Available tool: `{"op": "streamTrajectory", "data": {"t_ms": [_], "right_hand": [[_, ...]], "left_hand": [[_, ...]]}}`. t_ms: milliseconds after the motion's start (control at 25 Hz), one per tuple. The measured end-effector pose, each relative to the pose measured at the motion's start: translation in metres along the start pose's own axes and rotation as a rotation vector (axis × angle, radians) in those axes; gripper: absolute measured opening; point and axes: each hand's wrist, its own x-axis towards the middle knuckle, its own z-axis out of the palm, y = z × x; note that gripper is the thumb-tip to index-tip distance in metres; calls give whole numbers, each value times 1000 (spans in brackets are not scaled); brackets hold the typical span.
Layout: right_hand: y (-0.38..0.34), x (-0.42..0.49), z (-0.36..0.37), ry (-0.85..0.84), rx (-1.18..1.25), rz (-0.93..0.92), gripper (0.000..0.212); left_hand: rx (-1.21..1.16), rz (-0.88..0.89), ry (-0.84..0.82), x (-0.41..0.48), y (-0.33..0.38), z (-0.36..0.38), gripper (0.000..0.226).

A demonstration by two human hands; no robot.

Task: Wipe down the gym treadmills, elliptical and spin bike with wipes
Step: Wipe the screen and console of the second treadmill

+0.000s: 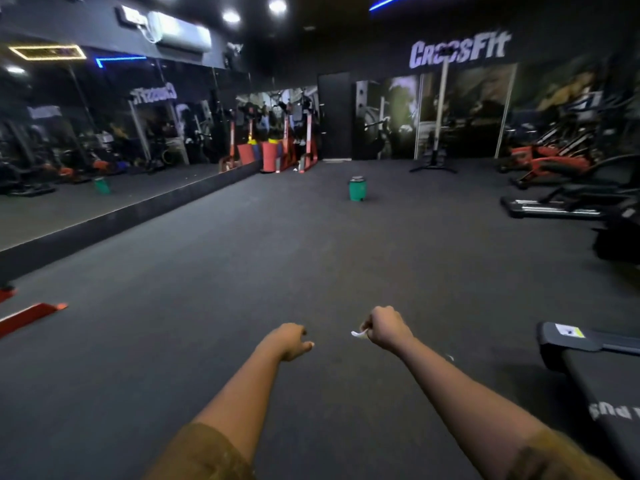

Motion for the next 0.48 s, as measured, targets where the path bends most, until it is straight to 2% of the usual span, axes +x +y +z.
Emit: {"op": "streamTrajectory", "data": {"t_ms": [160, 280, 480], "right_hand": [[36, 136, -27, 10, -14, 55, 24], [50, 223, -52, -14, -12, 51, 22], [61, 385, -65, -25, 7, 50, 22]], "left_hand": [[6, 47, -27, 138, 5, -49, 54], [-10, 66, 19, 224, 1, -84, 53], [-20, 64, 8, 383, -25, -130, 52]]}}
